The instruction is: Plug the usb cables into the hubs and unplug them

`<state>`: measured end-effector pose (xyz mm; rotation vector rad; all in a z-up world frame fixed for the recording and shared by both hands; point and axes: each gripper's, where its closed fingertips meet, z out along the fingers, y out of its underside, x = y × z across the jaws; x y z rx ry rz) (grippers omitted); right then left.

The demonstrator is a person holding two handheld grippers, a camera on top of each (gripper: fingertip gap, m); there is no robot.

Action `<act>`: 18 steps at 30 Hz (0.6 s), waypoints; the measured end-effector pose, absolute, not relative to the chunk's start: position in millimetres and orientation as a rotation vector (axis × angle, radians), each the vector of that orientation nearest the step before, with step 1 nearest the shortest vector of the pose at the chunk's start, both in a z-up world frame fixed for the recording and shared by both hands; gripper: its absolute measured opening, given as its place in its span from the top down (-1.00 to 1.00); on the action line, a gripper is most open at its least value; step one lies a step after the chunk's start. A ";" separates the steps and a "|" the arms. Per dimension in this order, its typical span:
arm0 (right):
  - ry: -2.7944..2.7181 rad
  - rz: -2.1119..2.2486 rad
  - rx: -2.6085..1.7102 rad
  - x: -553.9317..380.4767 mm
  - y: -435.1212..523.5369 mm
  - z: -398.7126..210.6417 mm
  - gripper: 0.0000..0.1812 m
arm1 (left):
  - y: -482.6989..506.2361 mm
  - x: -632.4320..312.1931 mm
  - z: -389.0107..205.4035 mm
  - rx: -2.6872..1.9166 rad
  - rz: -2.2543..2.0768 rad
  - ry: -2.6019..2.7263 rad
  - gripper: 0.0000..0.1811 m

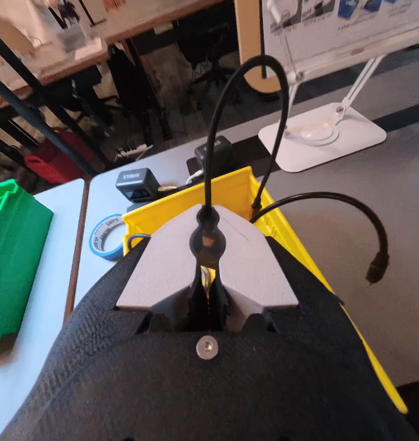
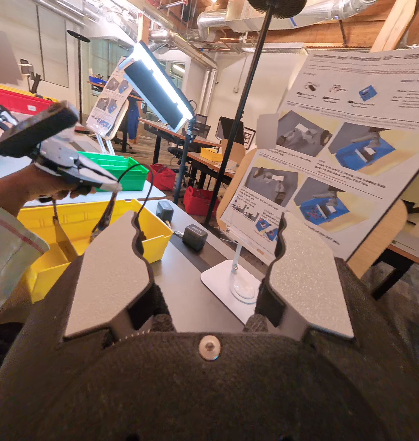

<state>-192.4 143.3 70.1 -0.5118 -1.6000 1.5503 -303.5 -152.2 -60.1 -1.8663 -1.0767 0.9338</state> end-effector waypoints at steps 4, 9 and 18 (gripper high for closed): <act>-1.696 1.533 -0.488 -187.3 125.6 60.0 -0.15 | -131.5 -297.3 -17.0 -1.729 1.054 -0.973 0.96; -2.012 1.489 -0.459 -165.2 89.6 28.1 0.13 | -99.0 -285.7 30.0 -1.572 1.206 -0.860 0.96; -2.154 1.369 -0.369 -185.8 46.8 -22.6 0.29 | -36.1 -243.5 90.9 -1.300 1.267 -0.671 0.96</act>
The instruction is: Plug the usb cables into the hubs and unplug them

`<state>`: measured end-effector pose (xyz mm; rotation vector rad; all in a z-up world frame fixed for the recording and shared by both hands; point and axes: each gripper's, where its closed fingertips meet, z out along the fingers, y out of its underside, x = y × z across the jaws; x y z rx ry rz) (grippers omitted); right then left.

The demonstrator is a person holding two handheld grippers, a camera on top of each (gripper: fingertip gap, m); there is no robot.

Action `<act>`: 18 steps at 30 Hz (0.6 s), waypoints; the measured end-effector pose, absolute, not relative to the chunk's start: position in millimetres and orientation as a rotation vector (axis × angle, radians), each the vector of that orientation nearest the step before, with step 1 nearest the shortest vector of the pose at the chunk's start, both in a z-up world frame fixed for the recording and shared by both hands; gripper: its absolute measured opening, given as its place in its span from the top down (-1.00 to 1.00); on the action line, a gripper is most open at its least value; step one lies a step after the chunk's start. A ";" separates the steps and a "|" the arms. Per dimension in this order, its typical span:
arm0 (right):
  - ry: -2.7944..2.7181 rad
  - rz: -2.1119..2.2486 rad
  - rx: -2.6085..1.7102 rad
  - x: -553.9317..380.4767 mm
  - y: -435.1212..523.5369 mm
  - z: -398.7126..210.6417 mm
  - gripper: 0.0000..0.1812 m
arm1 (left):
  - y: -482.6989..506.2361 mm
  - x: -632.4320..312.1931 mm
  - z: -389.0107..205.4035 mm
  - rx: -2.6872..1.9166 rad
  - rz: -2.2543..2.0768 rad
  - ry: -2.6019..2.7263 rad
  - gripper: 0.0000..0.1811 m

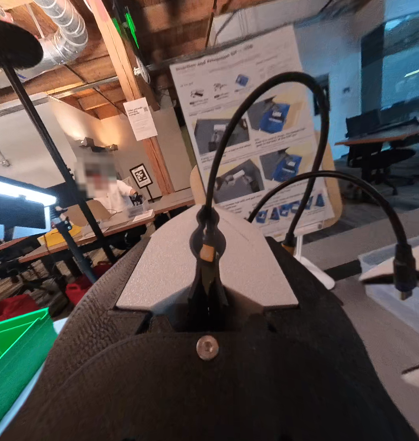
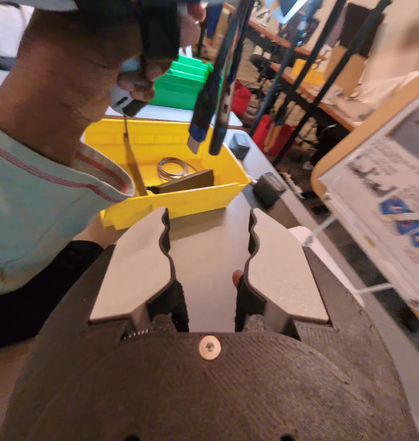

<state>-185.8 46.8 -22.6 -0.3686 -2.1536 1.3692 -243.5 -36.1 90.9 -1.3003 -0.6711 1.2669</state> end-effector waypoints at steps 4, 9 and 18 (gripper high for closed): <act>-1.971 1.573 -0.384 -201.6 27.9 -13.9 0.18 | 3.5 -225.7 97.9 -1.271 1.116 -0.564 0.96; -1.701 1.580 -0.348 -206.5 41.0 10.9 0.73 | 49.5 -205.3 97.8 -1.284 0.940 -0.439 0.96; -1.514 2.165 -0.549 -203.6 83.7 47.0 0.86 | 70.9 -169.6 111.9 -1.222 0.725 -0.254 0.55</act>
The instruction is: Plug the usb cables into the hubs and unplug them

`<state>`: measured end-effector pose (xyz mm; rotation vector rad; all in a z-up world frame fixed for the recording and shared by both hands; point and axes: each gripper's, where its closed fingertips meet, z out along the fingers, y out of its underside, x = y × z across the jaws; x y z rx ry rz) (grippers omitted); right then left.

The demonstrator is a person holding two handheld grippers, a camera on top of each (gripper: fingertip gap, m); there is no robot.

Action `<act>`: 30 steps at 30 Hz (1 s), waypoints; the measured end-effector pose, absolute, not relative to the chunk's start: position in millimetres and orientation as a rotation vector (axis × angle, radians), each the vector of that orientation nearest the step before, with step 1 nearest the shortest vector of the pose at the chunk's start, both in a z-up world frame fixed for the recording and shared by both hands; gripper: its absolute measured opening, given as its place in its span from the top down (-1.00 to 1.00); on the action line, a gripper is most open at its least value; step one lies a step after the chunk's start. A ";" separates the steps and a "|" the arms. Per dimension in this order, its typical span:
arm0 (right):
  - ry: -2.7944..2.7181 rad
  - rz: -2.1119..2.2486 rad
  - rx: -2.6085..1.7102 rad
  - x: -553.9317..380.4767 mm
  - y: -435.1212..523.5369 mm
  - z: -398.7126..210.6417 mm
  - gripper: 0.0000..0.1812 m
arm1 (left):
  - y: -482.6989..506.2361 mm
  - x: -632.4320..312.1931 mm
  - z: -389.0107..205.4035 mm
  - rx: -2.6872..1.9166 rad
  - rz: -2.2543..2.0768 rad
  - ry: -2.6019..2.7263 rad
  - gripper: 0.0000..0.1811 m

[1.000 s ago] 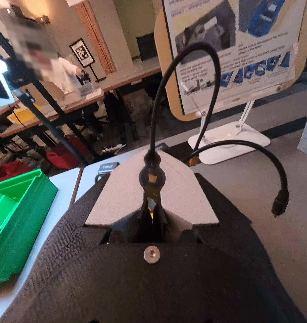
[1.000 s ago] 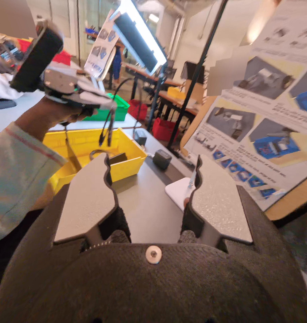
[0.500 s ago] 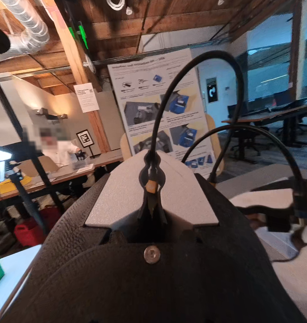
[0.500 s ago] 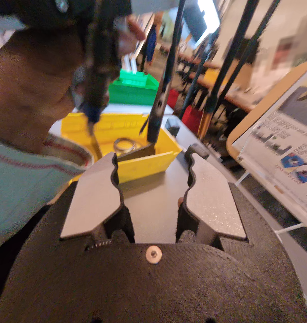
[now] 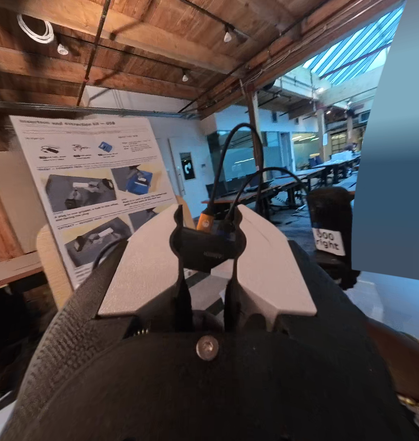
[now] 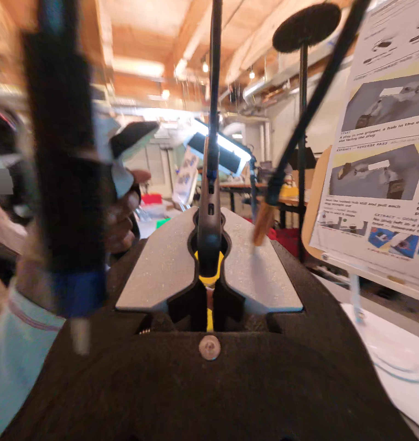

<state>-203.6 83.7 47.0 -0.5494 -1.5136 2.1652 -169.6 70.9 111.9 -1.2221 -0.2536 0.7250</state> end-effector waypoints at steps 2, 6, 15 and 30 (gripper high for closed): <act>-1.436 2.322 -0.566 -197.8 96.8 60.4 0.88 | 72.1 -156.1 117.7 -1.183 0.578 -0.217 0.55; -1.346 2.476 -0.538 -184.1 113.8 80.1 0.87 | 89.8 -141.9 106.5 -1.246 0.277 -0.188 0.54; -1.547 2.585 -0.274 -139.8 96.7 91.7 0.88 | 99.8 -138.5 119.1 -0.970 -0.022 -0.127 0.40; -1.950 2.278 -0.156 -112.9 139.9 69.6 0.55 | 88.8 -138.3 95.9 -1.235 -0.035 -0.061 0.87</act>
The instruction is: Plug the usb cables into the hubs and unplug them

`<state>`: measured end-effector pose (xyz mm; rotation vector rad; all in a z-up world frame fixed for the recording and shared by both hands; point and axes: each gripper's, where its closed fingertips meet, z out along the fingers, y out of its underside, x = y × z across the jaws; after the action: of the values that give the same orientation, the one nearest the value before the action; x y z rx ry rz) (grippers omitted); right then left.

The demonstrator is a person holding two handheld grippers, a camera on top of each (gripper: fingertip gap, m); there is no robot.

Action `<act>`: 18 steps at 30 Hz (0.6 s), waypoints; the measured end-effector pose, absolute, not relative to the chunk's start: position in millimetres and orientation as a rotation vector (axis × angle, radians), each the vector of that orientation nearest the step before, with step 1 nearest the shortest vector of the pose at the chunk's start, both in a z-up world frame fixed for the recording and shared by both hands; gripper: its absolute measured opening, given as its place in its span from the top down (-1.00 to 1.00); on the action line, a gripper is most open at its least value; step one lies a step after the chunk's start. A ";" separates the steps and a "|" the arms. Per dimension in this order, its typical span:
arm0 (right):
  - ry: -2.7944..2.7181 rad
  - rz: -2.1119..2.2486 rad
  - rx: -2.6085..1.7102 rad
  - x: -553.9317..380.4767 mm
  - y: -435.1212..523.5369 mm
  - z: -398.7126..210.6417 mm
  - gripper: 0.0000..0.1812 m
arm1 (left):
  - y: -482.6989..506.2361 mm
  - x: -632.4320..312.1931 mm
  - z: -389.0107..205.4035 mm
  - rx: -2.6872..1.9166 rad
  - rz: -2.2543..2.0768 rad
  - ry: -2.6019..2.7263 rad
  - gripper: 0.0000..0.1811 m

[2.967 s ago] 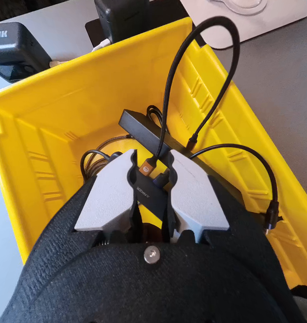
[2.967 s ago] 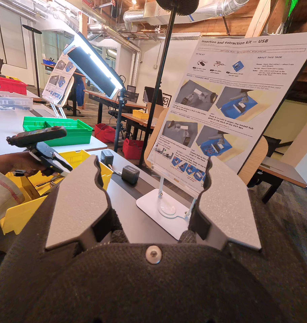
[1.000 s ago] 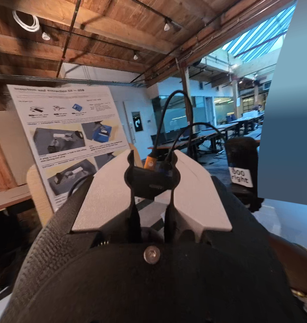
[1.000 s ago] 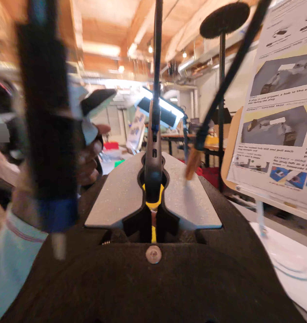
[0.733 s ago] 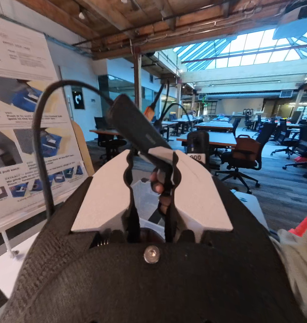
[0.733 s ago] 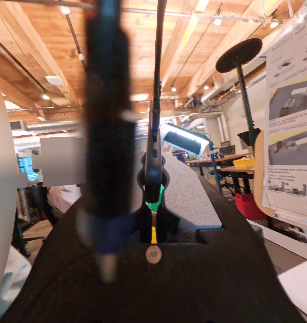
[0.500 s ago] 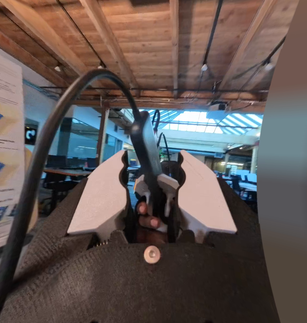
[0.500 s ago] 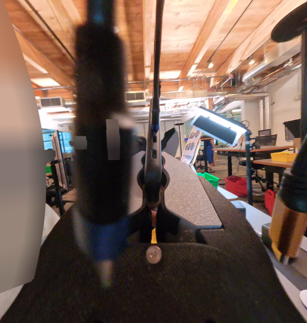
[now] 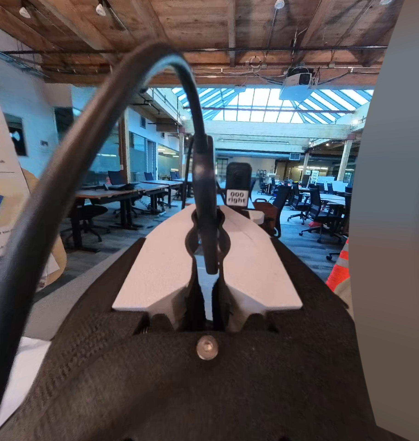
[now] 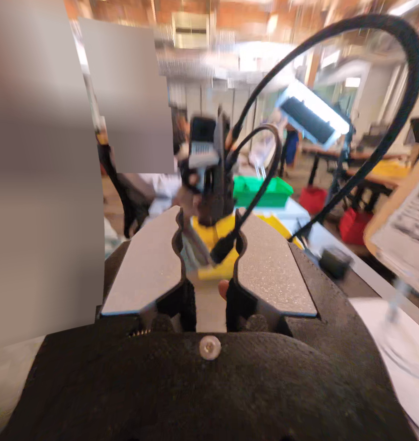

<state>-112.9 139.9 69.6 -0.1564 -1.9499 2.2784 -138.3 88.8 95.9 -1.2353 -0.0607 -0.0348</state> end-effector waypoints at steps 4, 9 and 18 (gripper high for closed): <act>-2.005 1.605 -0.112 -108.1 201.4 32.6 0.60 | 75.8 -160.8 84.2 -1.307 0.052 -0.141 0.86; -1.457 1.304 0.154 -85.5 221.9 89.0 0.74 | 80.5 -165.9 70.3 -1.390 0.054 -0.154 0.86; -1.439 0.798 0.440 -125.5 151.2 61.1 0.57 | 121.4 -137.6 29.8 -1.646 -0.061 -0.026 0.87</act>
<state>-125.5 151.2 61.1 0.4400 -1.4386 0.7984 -137.6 121.4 29.8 -1.6461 -0.0258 -0.0606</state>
